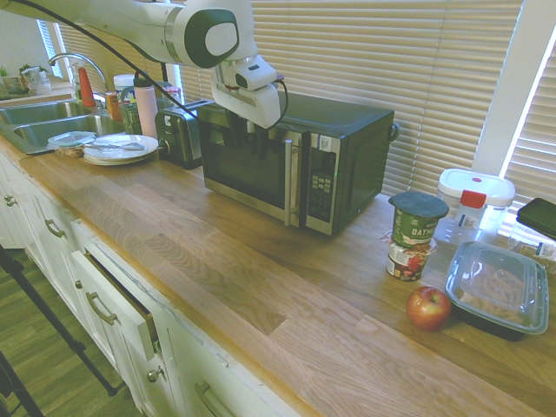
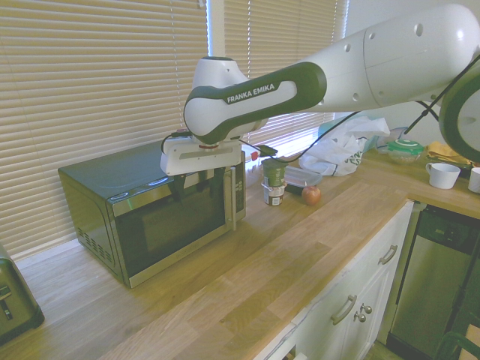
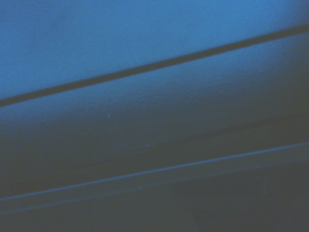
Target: Close the microwave
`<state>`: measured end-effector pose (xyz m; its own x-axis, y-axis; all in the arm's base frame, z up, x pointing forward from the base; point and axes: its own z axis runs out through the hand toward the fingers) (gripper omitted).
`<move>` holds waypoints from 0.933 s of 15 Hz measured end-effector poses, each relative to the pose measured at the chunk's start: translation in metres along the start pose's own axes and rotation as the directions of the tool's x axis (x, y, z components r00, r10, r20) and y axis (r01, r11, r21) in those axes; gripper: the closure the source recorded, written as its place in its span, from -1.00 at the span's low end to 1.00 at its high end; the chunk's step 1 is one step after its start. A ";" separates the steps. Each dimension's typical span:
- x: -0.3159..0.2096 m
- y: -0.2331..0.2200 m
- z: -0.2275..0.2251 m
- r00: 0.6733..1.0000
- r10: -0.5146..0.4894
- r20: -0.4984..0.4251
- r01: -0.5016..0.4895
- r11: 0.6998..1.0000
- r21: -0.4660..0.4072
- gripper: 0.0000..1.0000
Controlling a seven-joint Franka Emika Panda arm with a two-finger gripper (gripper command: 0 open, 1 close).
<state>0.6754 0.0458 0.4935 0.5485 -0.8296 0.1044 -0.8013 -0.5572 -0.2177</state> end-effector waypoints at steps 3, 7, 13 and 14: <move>0.004 -0.004 -0.002 1.000 0.003 -0.004 -0.003 1.000 0.012 -1.00; 0.008 -0.010 -0.002 1.000 0.004 -0.004 -0.004 1.000 0.024 -1.00; 0.002 0.030 -0.001 1.000 -0.009 -0.007 0.009 1.000 0.013 -1.00; -0.002 0.043 -0.002 1.000 -0.022 0.001 0.022 1.000 0.004 -1.00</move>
<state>0.6394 0.0239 0.4855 0.5663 -0.8171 0.1081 -0.7882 -0.5752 -0.2187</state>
